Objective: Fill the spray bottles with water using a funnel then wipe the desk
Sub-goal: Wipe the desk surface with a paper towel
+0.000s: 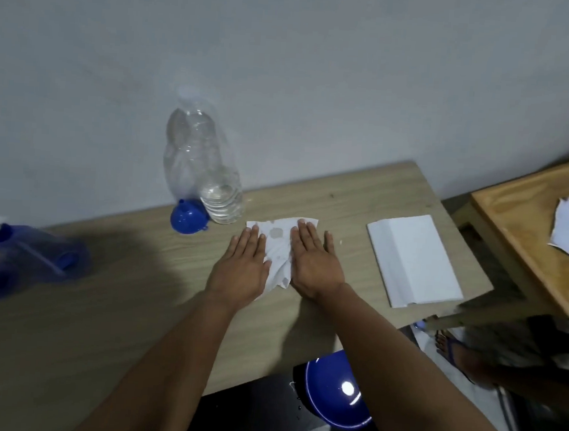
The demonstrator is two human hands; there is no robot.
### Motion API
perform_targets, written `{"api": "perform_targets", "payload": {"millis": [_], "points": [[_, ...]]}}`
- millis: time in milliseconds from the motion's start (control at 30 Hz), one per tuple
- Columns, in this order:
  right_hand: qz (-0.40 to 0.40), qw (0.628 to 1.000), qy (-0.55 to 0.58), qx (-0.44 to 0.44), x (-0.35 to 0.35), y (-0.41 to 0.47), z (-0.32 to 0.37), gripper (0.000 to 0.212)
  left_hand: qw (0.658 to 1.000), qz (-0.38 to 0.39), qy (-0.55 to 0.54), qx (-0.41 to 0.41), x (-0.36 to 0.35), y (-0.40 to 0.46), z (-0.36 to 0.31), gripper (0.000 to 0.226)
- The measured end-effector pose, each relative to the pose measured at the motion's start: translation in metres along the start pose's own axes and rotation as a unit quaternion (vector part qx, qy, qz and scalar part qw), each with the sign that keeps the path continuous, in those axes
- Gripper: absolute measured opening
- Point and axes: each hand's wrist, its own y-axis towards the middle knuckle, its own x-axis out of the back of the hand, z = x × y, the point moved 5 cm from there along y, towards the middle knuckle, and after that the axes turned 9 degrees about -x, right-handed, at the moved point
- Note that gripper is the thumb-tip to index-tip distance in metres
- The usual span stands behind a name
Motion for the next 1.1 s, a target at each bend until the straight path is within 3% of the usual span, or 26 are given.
{"api": "perform_targets", "payload": {"millis": [200,367,500,633,833,1100], "points": [[0.003,0.999,0.023,-0.049,0.002,-0.024,-0.068,0.100,0.999,0.012,0.001,-0.036,-0.002,0.033,-0.064,0.065],[-0.030,0.995,0.056,-0.080,-0.010,-0.058,-0.070,0.079,0.999,0.008,0.005,-0.048,-0.007,0.008,-0.079,0.066],[-0.035,0.991,0.089,-0.094,-0.022,-0.085,-0.054,0.083,0.998,0.012,0.004,-0.061,-0.012,-0.020,-0.083,0.067],[-0.054,0.982,0.136,-0.116,-0.028,-0.103,-0.026,0.083,0.998,0.018,0.000,-0.067,-0.015,-0.047,-0.074,0.068],[-0.048,0.991,0.064,-0.108,-0.051,-0.116,0.039,0.075,0.999,0.007,0.004,-0.050,-0.015,-0.100,-0.036,0.066],[-0.030,0.996,0.023,-0.076,-0.068,-0.117,0.168,0.098,1.000,-0.004,0.003,-0.011,-0.023,-0.187,0.065,0.067]]}}
